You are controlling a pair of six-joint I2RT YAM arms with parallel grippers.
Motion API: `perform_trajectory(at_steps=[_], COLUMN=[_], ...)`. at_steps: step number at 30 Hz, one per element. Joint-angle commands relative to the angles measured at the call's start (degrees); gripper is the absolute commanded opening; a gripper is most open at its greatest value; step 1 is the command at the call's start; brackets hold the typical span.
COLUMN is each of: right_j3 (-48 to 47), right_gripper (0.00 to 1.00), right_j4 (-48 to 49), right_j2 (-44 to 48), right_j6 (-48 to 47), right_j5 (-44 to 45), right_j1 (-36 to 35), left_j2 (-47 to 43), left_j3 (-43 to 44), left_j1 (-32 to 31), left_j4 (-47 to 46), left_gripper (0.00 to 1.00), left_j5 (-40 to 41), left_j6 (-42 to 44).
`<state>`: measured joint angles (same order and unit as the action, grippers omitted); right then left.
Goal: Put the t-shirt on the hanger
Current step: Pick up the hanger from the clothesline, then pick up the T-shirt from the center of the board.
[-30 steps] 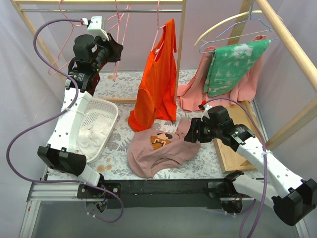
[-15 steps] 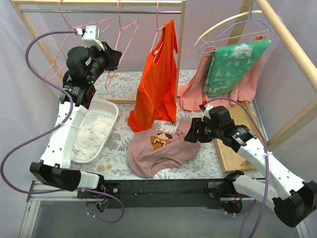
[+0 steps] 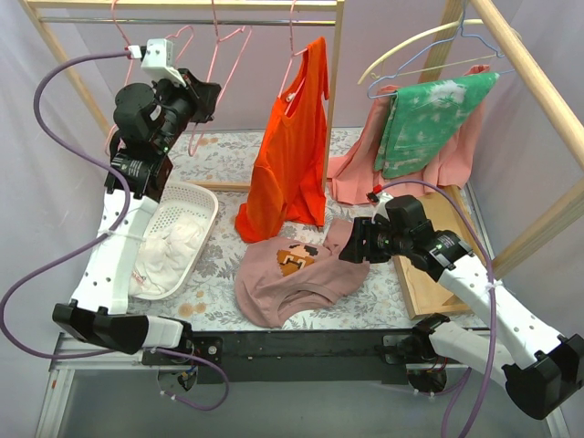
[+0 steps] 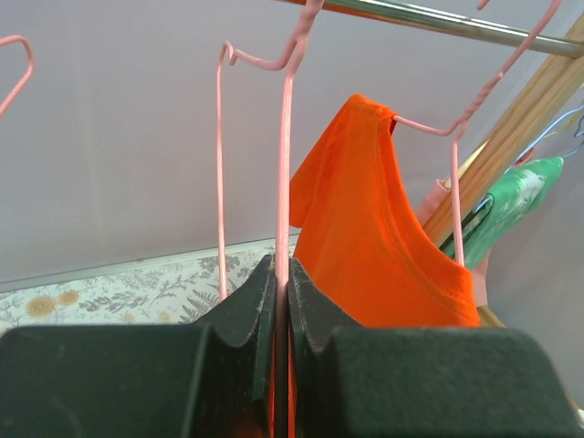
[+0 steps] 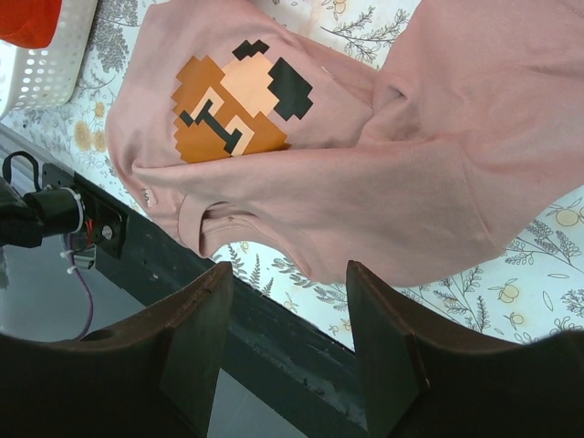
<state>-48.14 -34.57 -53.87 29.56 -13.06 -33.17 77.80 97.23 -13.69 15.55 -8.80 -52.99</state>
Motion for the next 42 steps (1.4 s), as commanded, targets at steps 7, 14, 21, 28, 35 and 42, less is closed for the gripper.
perform_trajectory(at_steps=[7, 14, 21, 28, 35, 42], right_j3=[-0.11, -0.55, -0.02, -1.78, 0.58, 3.57], right_gripper=[0.61, 0.61, 0.61, 0.61, 0.61, 0.61], right_j4=[0.38, 0.55, 1.69, 0.82, -1.73, -4.54], right_j2=[1.22, 0.87, -1.06, -1.07, 9.29, 13.96], right_j6=[-1.35, -1.35, -1.26, 0.23, 4.8, 6.47], right_j5=[-0.74, -0.83, -1.97, 4.34, 15.14, 16.23], right_j1=[-0.23, -0.14, -0.23, -0.14, -0.14, -0.23], left_j2=[-9.69, -14.93, -33.55, -39.67, -26.65, -19.36], left_j3=[-4.16, -7.81, -19.96, -11.56, -6.86, -11.53], left_j1=[0.07, 0.07, 0.07, 0.07, 0.16, -9.84], left_j4=[-2.9, 3.16, 11.07, 21.44, 25.85, 18.74], left_gripper=[0.0, 0.0, 0.0, 0.0, 0.0, 0.0], left_j5=[2.21, 2.2, 0.89, -7.94, -32.5, -25.24], left_j6=[1.49, -0.79, -7.55, -8.98, -8.62, -11.17])
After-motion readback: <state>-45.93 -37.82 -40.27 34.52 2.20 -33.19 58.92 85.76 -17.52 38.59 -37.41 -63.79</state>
